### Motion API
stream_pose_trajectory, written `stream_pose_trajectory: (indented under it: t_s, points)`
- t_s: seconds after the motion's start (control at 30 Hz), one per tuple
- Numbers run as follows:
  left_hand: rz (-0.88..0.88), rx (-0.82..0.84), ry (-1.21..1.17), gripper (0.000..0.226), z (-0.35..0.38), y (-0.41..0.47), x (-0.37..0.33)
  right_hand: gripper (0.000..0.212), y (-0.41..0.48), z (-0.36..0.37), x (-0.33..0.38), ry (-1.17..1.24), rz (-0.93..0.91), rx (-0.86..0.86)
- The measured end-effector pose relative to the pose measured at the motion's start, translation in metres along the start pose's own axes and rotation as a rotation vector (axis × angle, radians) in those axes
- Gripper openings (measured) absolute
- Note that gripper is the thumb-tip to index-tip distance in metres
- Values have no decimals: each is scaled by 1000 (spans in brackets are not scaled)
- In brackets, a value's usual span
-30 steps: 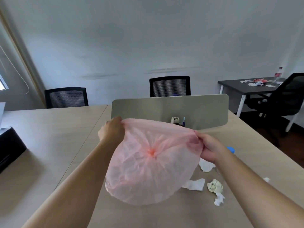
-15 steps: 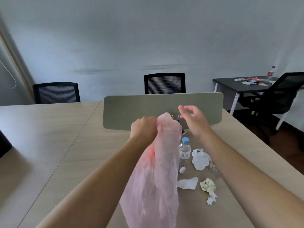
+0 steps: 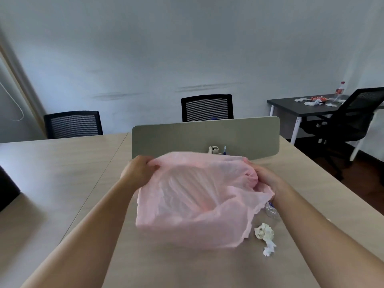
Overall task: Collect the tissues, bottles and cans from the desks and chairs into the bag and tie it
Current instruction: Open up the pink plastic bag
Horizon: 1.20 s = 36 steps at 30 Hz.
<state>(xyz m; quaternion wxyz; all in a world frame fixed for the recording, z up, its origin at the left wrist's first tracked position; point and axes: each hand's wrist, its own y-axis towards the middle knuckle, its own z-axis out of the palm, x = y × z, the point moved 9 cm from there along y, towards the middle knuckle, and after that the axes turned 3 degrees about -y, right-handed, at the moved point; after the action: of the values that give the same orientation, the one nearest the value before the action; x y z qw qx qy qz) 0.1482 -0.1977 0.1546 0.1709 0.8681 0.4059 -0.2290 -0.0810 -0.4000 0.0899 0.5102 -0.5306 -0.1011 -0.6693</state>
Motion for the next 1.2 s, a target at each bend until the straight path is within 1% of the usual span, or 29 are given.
stream_pose_trajectory:
  t_s: [0.03, 0.07, 0.1, 0.17, 0.2, 0.23, 0.27, 0.33, 0.37, 0.4, 0.43, 0.47, 0.53, 0.57, 0.6, 0.63, 0.67, 0.7, 0.73, 0.77, 0.8, 0.87, 0.9, 0.93, 0.97, 1.0, 1.1, 1.17, 1.2]
  points:
    - [22, 29, 13, 39, 4, -9, 4, 43, 5, -1, -4, -48, 35, -3]
    - [99, 29, 8, 63, 6, -20, -4, 42, 9, 2, -5, -90, 51, 10]
    - [215, -25, -22, 78, 4, -31, -22, 40, 10, 8, -3, -134, 53, 35]
    - [479, -120, -30, 86, 5, -54, -77, 40, 12, 24, 9, -188, 27, 107]
    - [562, -133, 46, 83, 13, -61, -103, 40, 11, 32, 18, -219, 5, 138]
    - [594, -124, 147, 76, 26, -64, -125, 38, 8, 42, 26, -270, -13, 162]
    - [583, -105, 247, 62, 38, -61, -139, 39, 5, 50, 35, -355, -29, 162]
    - [482, -102, 401, 27, 47, -46, -150, 42, -6, 58, 59, -611, -107, 66]
    - [426, -104, 439, 23, 47, -38, -150, 44, -14, 58, 73, -740, -165, -21]
    - [367, -100, 450, 25, 43, -32, -149, 47, -26, 59, 87, -844, -244, -112]
    - [325, -109, 442, 27, 37, -25, -150, 54, -42, 61, 100, -909, -338, -174]
    - [288, -125, 427, 30, 29, -20, -151, 67, -58, 63, 106, -941, -413, -192]
    - [194, -152, 387, 29, 11, -7, -151, 95, -97, 70, 101, -1020, -481, -124]
    - [144, -159, 369, 28, 4, -1, -150, 105, -112, 69, 88, -1096, -455, -74]
    - [96, -160, 355, 27, -3, 4, -146, 108, -120, 64, 73, -1199, -399, -14]
    - [55, -156, 343, 27, -9, 8, -141, 100, -121, 55, 57, -1290, -329, 52]
    - [30, -155, 336, 27, -14, 11, -137, 82, -119, 44, 43, -1325, -241, 122]
    - [16, -161, 336, 27, -20, 13, -133, 61, -115, 34, 36, -1266, -182, 185]
    - [10, -173, 340, 27, -26, 13, -129, 41, -112, 26, 36, -1120, -164, 232]
    - [2, -188, 339, 27, -31, 14, -124, 28, -106, 18, 42, -897, -177, 255]
    - [-8, -201, 327, 28, -35, 13, -118, 23, -100, 11, 50, -651, -209, 251]
    - [-17, -209, 262, 29, -38, 13, -101, 25, -84, -3, 56, -257, -218, 198]
    - [-6, -217, 211, 29, -37, 13, -92, 32, -73, -9, 53, -122, -185, 157]
    - [19, -228, 158, 28, -38, 12, -84, 39, -63, -14, 47, -45, -138, 100]
    - [55, -247, 104, 28, -39, 11, -77, 43, -52, -18, 41, -18, -99, 52]
    - [107, -266, 51, 31, -41, 8, -71, 42, -44, -22, 36, -30, -62, 1]
    - [334, -264, -79, 39, -42, -9, -68, 27, -23, -27, 31, -134, -8, -84]
    - [466, -234, -70, 43, -41, -22, -72, 27, -18, -27, 38, -126, -17, -120]
    - [517, -211, -16, 44, -37, -26, -75, 27, -16, -29, 45, -144, -65, -172]
